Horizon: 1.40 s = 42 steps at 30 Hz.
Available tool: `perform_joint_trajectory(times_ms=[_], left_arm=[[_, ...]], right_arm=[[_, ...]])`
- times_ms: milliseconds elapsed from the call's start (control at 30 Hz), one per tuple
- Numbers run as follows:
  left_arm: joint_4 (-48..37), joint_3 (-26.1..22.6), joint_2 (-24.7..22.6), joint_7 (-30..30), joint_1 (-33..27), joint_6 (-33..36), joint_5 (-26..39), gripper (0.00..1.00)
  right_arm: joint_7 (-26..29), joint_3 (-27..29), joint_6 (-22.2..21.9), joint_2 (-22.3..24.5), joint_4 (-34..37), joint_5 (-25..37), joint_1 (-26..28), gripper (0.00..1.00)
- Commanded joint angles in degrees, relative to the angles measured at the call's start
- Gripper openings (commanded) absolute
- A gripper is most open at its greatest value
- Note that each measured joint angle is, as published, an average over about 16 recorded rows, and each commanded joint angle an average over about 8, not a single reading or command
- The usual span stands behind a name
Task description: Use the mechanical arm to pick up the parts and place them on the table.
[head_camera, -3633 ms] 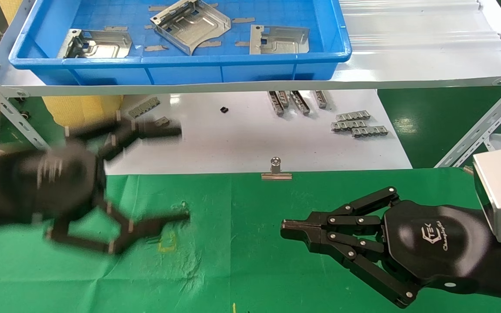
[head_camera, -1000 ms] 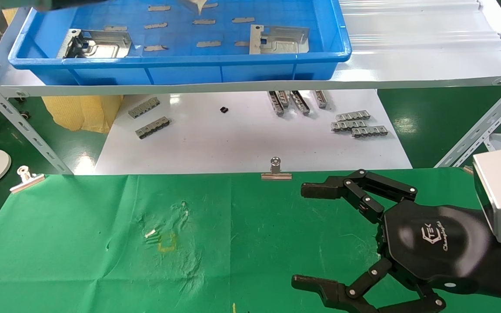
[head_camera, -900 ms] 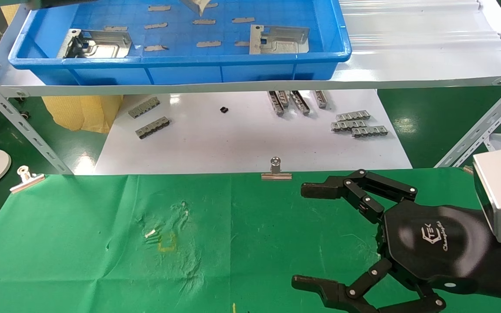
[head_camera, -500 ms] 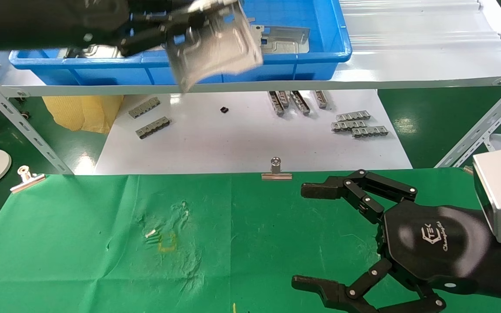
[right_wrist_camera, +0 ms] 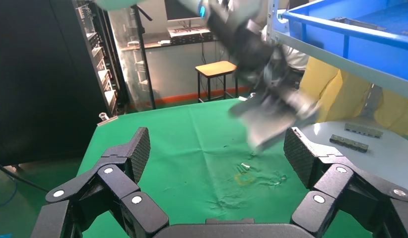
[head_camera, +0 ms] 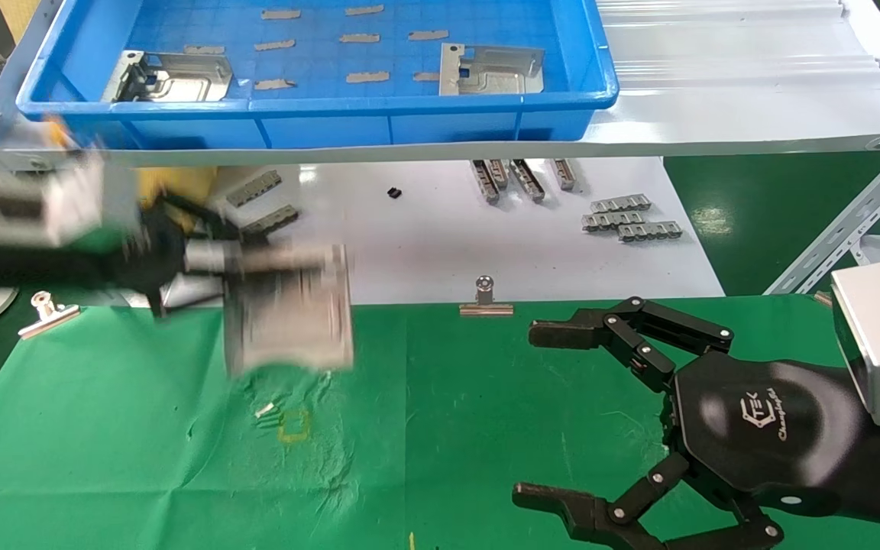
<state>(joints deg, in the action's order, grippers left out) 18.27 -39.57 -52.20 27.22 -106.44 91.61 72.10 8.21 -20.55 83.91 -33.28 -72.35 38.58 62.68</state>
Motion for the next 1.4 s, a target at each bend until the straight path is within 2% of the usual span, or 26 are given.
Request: perform_joint_trajectory(times_ms=[33, 267, 300, 533, 567, 800, 1000, 1200, 1400], left_arm=[[1.53, -2.54, 0.91, 1.36, 2.46, -0.21, -0.13, 0.0], [-4.32, -7.3, -1.92, 9.42, 5.05, -1.6, 2.79, 0.0], [-5.29, -7.61, -2.36, 10.4, 5.12, -1.85, 3.09, 0.07], [-11.28, -8.45, -5.19, 15.76, 5.15, -4.76, 4.16, 0.94], [-11.97, -8.43, -5.55, 16.28, 5.17, -5.41, 4.17, 1.0], [-15.35, -7.83, -7.15, 18.36, 5.12, -8.39, 3.41, 1.0], [-16.56, -6.91, -6.56, 19.06, 4.44, -5.43, 2.05, 1.0], [-19.01, -4.56, -5.03, 15.17, 4.14, -1.23, -1.36, 1.0], [-20.82, -2.72, -4.37, 11.99, 4.82, -0.37, -4.06, 1.0]], right_arm=[[0.0, 0.0, 0.0, 0.0, 0.0, 0.0, 0.0, 1.0], [0.0, -0.01, 0.0, 0.0, 0.0, 0.0, 0.0, 1.0], [0.0, -0.01, 0.0, 0.0, 0.0, 0.0, 0.0, 1.0], [0.0, -0.01, 0.0, 0.0, 0.0, -0.01, 0.0, 1.0], [-0.01, -0.01, 0.0, 0.0, 0.0, -0.01, 0.0, 1.0], [-0.01, -0.01, -0.01, 0.01, 0.0, -0.01, 0.0, 1.0], [-0.01, -0.02, -0.01, 0.01, 0.0, -0.01, 0.0, 1.0], [-0.01, -0.02, -0.01, 0.01, 0.0, -0.02, 0.0, 1.0], [-0.01, -0.02, -0.02, 0.01, 0.01, -0.03, -0.01, 1.0]])
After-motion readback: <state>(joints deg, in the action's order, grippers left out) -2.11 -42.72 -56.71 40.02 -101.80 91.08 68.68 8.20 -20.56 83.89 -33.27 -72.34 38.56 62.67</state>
